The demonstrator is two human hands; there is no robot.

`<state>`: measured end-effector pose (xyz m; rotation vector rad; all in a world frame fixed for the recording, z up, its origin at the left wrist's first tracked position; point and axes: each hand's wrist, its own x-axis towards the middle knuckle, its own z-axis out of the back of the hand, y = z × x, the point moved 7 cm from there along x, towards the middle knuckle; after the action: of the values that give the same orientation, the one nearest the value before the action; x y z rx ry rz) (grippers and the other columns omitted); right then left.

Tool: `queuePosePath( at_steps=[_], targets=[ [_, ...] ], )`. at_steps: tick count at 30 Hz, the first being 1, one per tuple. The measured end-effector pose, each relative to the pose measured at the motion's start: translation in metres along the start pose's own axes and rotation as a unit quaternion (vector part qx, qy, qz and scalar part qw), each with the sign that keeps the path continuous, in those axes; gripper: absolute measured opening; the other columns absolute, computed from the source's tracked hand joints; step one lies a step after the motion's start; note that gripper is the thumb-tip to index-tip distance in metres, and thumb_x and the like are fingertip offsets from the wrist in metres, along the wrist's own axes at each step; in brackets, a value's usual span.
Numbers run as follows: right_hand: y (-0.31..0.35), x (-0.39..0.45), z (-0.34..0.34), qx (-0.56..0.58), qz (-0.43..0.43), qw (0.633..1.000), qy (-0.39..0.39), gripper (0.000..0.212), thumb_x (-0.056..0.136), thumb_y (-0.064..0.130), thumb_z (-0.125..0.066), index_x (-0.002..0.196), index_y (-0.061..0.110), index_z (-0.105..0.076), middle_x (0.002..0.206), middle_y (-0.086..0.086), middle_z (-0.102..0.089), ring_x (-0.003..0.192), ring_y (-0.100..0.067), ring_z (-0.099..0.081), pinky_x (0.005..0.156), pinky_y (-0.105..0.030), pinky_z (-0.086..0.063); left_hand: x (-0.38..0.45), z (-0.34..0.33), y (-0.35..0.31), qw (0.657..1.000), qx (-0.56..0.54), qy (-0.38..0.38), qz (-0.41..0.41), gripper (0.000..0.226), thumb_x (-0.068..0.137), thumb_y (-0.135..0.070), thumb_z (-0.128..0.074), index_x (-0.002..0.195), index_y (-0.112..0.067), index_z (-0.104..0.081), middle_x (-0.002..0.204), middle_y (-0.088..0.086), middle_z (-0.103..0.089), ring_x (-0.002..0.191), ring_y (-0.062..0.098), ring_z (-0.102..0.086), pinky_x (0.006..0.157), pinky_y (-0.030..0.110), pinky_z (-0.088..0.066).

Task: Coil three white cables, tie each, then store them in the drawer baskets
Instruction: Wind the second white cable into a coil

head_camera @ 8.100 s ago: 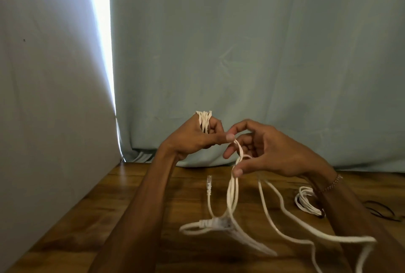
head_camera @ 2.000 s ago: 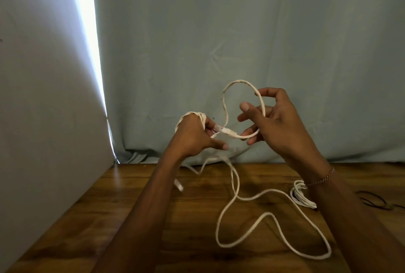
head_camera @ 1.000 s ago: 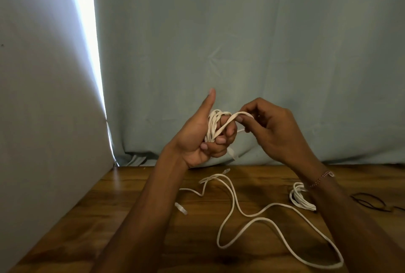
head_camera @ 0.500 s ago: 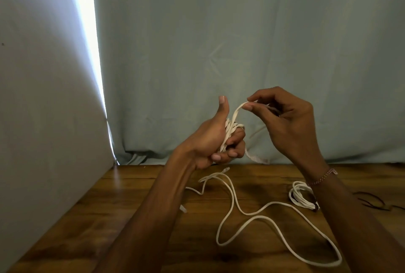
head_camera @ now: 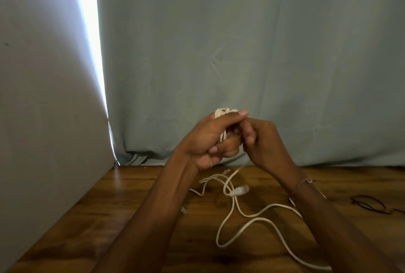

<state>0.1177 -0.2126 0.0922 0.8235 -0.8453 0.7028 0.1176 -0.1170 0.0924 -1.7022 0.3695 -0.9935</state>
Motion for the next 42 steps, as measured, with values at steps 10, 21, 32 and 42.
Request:
queuePosePath(
  at_steps=[10,21,32,42],
  targets=[
    [0.005,-0.022,-0.042,-0.113,-0.136,0.931,0.318,0.004,0.104,0.015,-0.049,0.108,0.017,-0.050,0.104,-0.003,-0.062,0.088,-0.011,-0.060,0.072,-0.017,-0.048,0.000,0.012,-0.016,0.993,-0.087,-0.061,-0.050,0.051,0.105,-0.012,-0.036,0.155,-0.011,-0.032,0.150,0.016,-0.050,0.128,0.034,-0.060,0.080,0.048,-0.062],
    [0.032,-0.038,-0.036,-0.095,-0.182,0.891,0.405,0.085,0.097,0.018,-0.065,0.160,0.023,-0.008,0.128,-0.002,-0.064,0.072,-0.003,-0.067,0.066,-0.017,-0.056,0.002,0.050,-0.018,0.978,-0.104,-0.137,-0.115,0.063,0.105,-0.003,-0.033,0.159,-0.032,-0.024,0.168,-0.005,-0.019,0.152,0.034,-0.026,0.095,0.060,-0.054],
    [0.064,-0.027,-0.024,0.111,-0.229,0.911,0.325,0.038,0.108,0.033,-0.035,0.102,0.013,-0.066,0.087,-0.004,-0.073,0.058,-0.012,-0.057,0.061,-0.029,-0.054,0.001,0.064,-0.009,0.978,-0.050,-0.174,-0.105,0.061,0.109,-0.006,-0.030,0.159,-0.039,-0.021,0.168,-0.009,-0.018,0.148,0.033,-0.035,0.091,0.052,-0.058],
    [0.086,-0.010,0.007,0.243,-0.131,0.942,0.190,0.038,0.101,0.035,-0.045,0.104,0.009,-0.072,0.063,0.000,-0.049,0.054,-0.012,-0.044,0.051,-0.025,-0.040,-0.003,0.048,0.005,0.962,0.214,-0.169,-0.031,0.072,0.105,-0.024,-0.052,0.161,-0.033,-0.006,0.125,-0.001,-0.058,0.101,0.014,-0.068,0.089,0.028,-0.053]
  ],
)
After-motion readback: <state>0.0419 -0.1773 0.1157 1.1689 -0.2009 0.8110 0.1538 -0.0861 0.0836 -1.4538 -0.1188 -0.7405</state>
